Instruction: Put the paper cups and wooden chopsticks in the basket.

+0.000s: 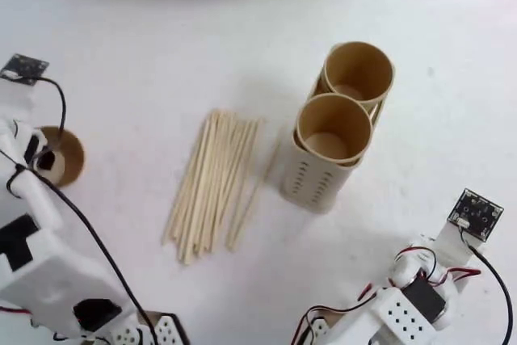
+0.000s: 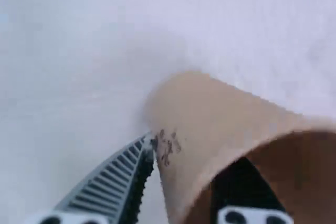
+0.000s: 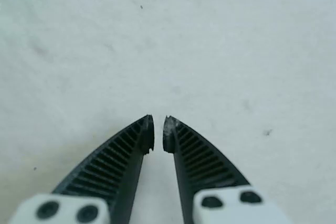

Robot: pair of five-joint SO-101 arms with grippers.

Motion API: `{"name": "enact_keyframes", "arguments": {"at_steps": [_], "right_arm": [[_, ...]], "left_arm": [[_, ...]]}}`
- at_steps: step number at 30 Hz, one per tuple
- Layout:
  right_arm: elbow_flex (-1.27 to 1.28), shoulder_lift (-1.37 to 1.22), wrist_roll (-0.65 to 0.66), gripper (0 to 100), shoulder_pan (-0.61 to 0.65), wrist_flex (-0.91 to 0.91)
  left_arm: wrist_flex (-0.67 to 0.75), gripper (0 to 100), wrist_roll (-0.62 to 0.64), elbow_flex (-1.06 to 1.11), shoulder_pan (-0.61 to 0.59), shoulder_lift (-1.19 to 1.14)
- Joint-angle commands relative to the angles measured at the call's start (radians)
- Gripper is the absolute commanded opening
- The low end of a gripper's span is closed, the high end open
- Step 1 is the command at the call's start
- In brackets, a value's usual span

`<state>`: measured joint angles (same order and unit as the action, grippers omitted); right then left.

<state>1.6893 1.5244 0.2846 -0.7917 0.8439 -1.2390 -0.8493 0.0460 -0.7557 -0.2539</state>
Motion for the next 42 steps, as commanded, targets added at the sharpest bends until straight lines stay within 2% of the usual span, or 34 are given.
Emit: {"name": "enact_keyframes", "arguments": {"at_steps": [1,2,5,12,15,19,23,26,30,33,37,42], "right_arm": [[0.006,-0.002,-0.008,4.5,-0.015,-0.013],[0.006,-0.002,-0.008,4.5,-0.015,-0.013],[0.006,-0.002,-0.008,4.5,-0.015,-0.013],[0.006,-0.002,-0.008,4.5,-0.013,-0.013],[0.006,-0.002,-0.008,4.5,-0.010,-0.013],[0.006,-0.002,-0.008,4.5,-0.007,-0.013],[0.006,-0.002,-0.008,4.5,-0.010,-0.013],[0.006,-0.002,-0.008,4.5,-0.013,-0.013],[0.006,-0.002,-0.008,4.5,-0.013,-0.013],[0.006,-0.002,-0.008,4.5,-0.013,-0.013],[0.006,-0.002,-0.008,4.5,-0.013,-0.013],[0.006,-0.002,-0.008,4.5,-0.013,-0.013]], "left_arm": [[0.003,5,0.000,-0.063,0.039,-0.047],[-0.002,2,0.009,-0.075,0.044,-0.042],[-0.048,2,0.064,-0.137,0.044,0.015],[-0.186,2,0.069,-0.215,0.077,0.225],[-0.233,2,0.075,-0.235,0.124,0.349],[-0.264,2,0.181,-0.296,0.225,0.549],[-0.264,2,0.322,-0.350,0.418,0.736],[-0.261,2,0.419,-0.351,0.651,0.825],[-0.244,2,0.511,-0.353,0.992,0.825],[-0.201,2,0.552,-0.356,1.178,0.751],[-0.135,2,0.605,-0.359,1.297,0.621],[-0.078,2,0.605,-0.361,1.389,0.481]]}}
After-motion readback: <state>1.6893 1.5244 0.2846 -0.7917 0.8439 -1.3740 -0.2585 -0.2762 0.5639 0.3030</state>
